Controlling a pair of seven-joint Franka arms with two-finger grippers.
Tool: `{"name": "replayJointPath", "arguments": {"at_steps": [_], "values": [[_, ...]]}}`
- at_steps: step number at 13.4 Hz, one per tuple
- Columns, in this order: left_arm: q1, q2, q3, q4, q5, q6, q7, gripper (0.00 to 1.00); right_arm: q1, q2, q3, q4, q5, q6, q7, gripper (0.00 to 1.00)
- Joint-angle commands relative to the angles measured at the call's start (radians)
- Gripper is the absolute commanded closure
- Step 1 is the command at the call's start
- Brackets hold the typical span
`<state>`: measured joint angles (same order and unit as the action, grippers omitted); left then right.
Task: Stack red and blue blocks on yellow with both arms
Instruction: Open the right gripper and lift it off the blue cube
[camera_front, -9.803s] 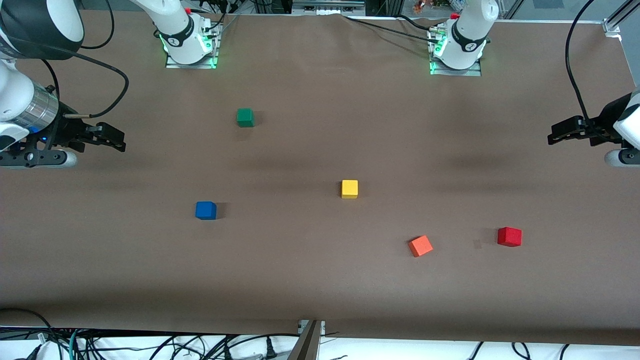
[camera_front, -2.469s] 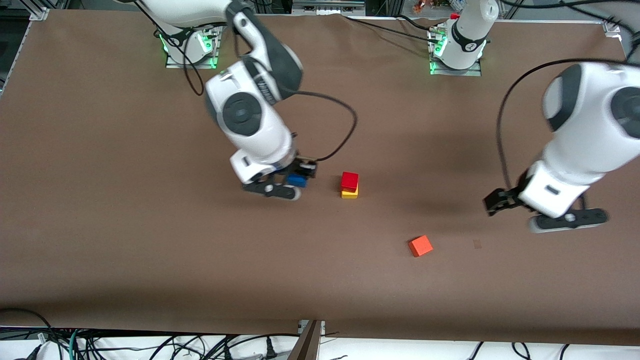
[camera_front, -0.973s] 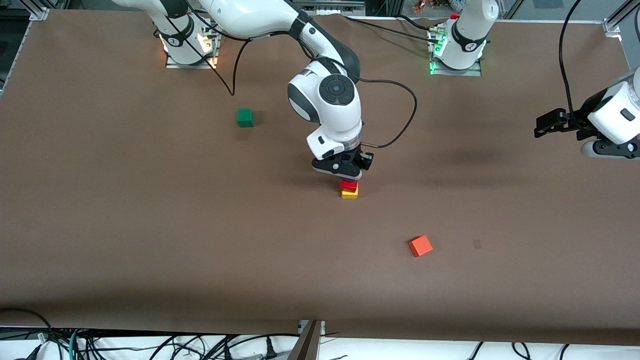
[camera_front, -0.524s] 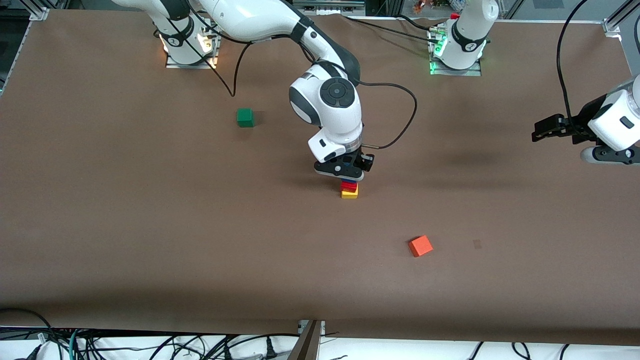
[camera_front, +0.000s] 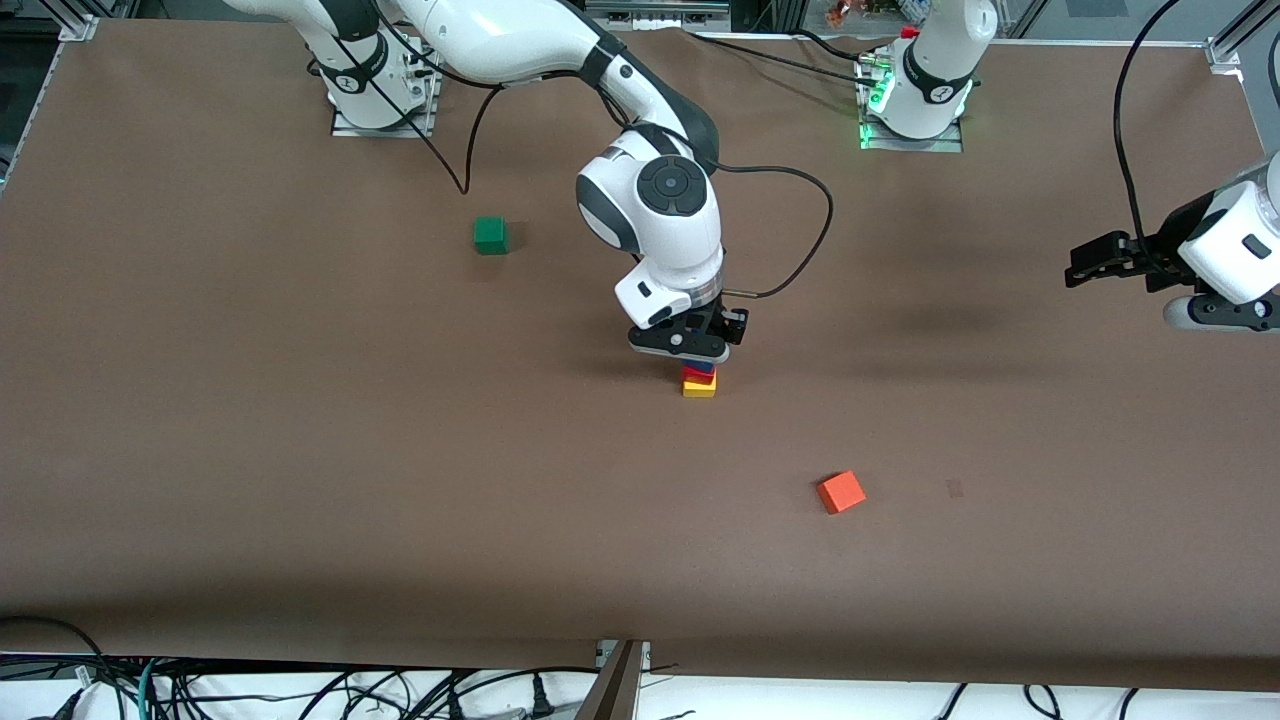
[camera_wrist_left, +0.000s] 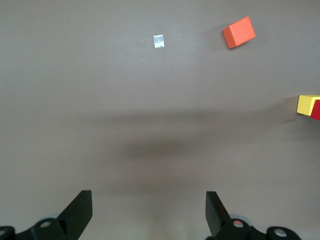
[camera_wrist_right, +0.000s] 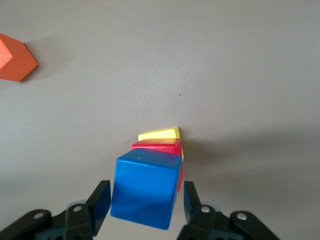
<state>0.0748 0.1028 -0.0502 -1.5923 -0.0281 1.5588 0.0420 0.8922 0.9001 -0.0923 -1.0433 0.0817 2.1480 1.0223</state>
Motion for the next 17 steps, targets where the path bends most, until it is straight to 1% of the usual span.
{"name": "replayJointPath", "arguments": {"at_steps": [1, 3, 4, 5, 7, 8, 10, 11, 13, 14, 15, 17], "values": [[-0.003, 0.003, 0.006, 0.008, -0.019, 0.007, 0.003, 0.0, -0.001, 0.017, -0.004, 0.035, -0.011, -0.002, -0.008, 0.29], [-0.001, 0.009, 0.006, 0.017, -0.016, 0.007, 0.003, 0.0, -0.002, 0.01, -0.004, 0.035, -0.01, -0.007, -0.01, 0.26], [-0.001, 0.009, 0.006, 0.017, -0.016, 0.007, 0.003, 0.0, -0.01, 0.0, -0.006, 0.035, -0.007, -0.019, -0.01, 0.18], [-0.001, 0.009, 0.006, 0.018, -0.016, 0.007, 0.003, 0.0, -0.027, -0.021, -0.006, 0.035, -0.004, -0.048, -0.01, 0.0], [-0.001, 0.009, 0.006, 0.018, -0.016, 0.007, 0.003, 0.0, -0.07, -0.07, -0.009, 0.037, 0.0, -0.158, -0.011, 0.0], [-0.001, 0.009, 0.006, 0.018, -0.016, 0.007, 0.003, 0.0, -0.088, -0.094, -0.012, 0.039, -0.006, -0.192, -0.011, 0.0], [-0.001, 0.009, 0.006, 0.018, -0.016, 0.007, 0.003, 0.0, -0.139, -0.141, -0.049, 0.037, -0.002, -0.221, -0.021, 0.0], [-0.001, 0.009, 0.006, 0.018, -0.016, 0.007, 0.003, 0.0, -0.172, -0.17, -0.058, 0.032, 0.0, -0.253, -0.074, 0.0], [-0.001, 0.009, 0.006, 0.018, -0.016, 0.007, 0.003, 0.0, -0.266, -0.234, -0.058, 0.0, 0.007, -0.405, -0.256, 0.0], [-0.003, 0.009, 0.006, 0.018, -0.016, 0.007, 0.003, 0.0, -0.298, -0.278, -0.058, -0.038, 0.012, -0.433, -0.371, 0.0], [-0.003, 0.009, 0.006, 0.018, -0.015, 0.006, 0.003, 0.0, -0.321, -0.349, -0.06, -0.12, 0.016, -0.439, -0.451, 0.0], [-0.003, 0.009, 0.006, 0.018, -0.013, 0.007, 0.001, 0.0, -0.36, -0.514, -0.075, -0.309, 0.016, -0.441, -0.537, 0.0]]}}
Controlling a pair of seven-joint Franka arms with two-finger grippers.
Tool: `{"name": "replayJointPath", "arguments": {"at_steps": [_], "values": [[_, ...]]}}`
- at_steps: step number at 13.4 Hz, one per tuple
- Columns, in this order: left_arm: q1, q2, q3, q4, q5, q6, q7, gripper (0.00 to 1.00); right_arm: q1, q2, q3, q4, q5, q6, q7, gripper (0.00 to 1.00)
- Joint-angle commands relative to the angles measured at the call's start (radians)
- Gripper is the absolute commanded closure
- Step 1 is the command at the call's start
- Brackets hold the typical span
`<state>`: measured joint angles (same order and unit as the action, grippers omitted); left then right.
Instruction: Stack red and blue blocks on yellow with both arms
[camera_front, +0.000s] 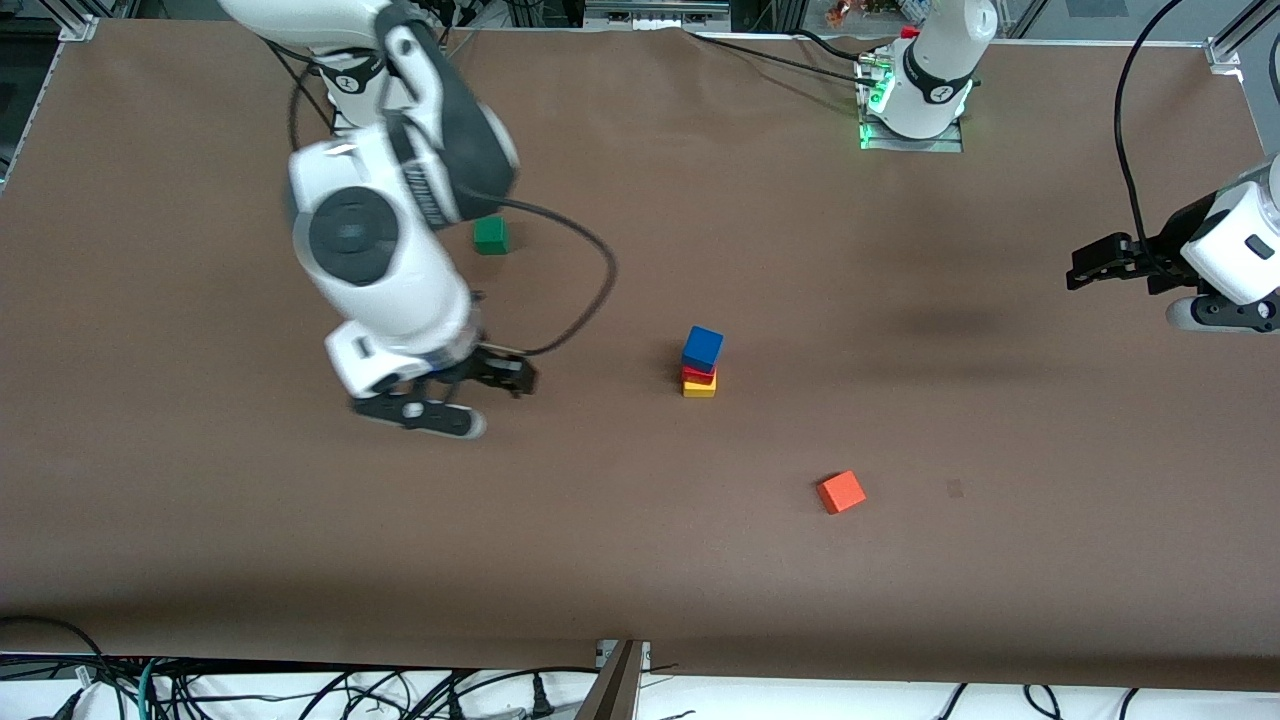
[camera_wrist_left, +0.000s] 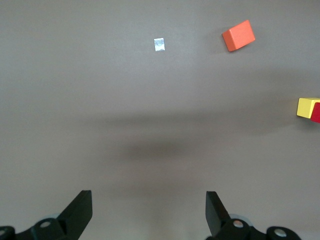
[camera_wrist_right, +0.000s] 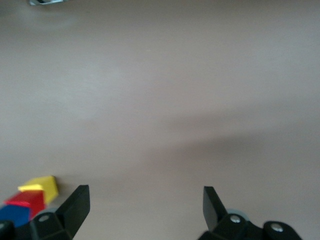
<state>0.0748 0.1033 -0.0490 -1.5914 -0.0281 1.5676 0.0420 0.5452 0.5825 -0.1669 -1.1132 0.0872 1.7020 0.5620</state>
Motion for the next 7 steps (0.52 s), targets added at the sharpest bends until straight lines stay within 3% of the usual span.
{"name": "replayJointPath", "arguments": {"at_steps": [1, 4, 7], "values": [[-0.003, 0.009, 0.005, 0.019, -0.013, -0.001, 0.001, 0.0, -0.016, -0.285, -0.031, -0.329, 0.011, 0.005, -0.121, 0.0], [-0.003, 0.01, 0.005, 0.021, -0.012, -0.001, 0.001, 0.0, -0.085, -0.51, -0.054, -0.575, 0.002, 0.011, -0.284, 0.0], [-0.003, 0.01, 0.005, 0.024, -0.012, -0.003, -0.001, 0.0, -0.238, -0.653, 0.004, -0.709, -0.017, 0.005, -0.436, 0.0]]}}
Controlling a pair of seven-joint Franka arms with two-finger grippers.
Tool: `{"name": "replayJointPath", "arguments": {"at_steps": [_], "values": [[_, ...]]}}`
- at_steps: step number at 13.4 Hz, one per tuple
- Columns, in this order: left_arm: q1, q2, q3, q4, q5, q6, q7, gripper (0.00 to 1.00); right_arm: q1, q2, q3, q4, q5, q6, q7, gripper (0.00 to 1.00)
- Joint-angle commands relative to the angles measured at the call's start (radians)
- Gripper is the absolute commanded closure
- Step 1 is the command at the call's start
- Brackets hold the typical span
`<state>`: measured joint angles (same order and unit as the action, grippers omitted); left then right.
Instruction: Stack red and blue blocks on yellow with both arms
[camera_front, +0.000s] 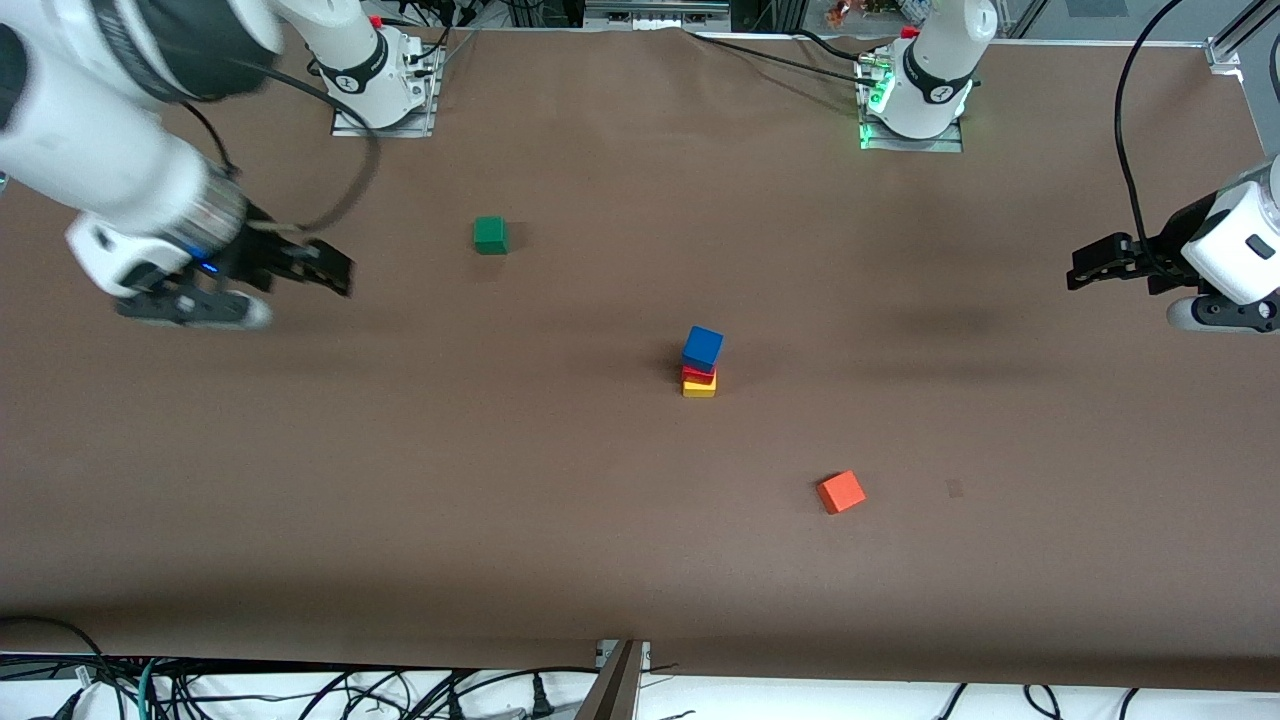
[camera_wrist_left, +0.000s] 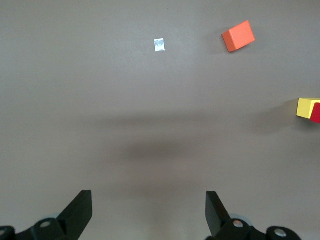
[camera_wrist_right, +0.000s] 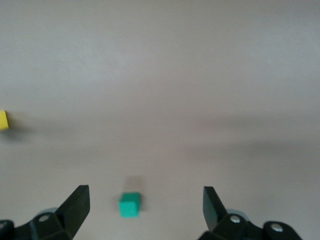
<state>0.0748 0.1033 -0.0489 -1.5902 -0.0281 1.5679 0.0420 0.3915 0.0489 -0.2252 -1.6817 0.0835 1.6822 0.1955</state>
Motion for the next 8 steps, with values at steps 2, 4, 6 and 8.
{"name": "replayJointPath", "arguments": {"at_steps": [2, 4, 6, 8], "values": [[-0.003, 0.01, 0.004, 0.022, -0.012, -0.003, -0.001, 0.0, -0.114, -0.147, 0.093, -0.153, -0.1, 0.021, -0.116, 0.0], [-0.003, 0.01, 0.004, 0.022, -0.012, -0.003, -0.001, 0.0, -0.114, -0.126, 0.092, -0.119, -0.103, 0.024, -0.117, 0.0], [-0.004, 0.01, 0.004, 0.024, -0.012, -0.003, -0.001, 0.0, -0.114, -0.112, 0.092, -0.095, -0.102, 0.019, -0.117, 0.0], [-0.004, 0.01, 0.004, 0.024, -0.012, -0.003, -0.001, 0.0, -0.114, -0.112, 0.09, -0.095, -0.099, 0.017, -0.119, 0.0]]}}
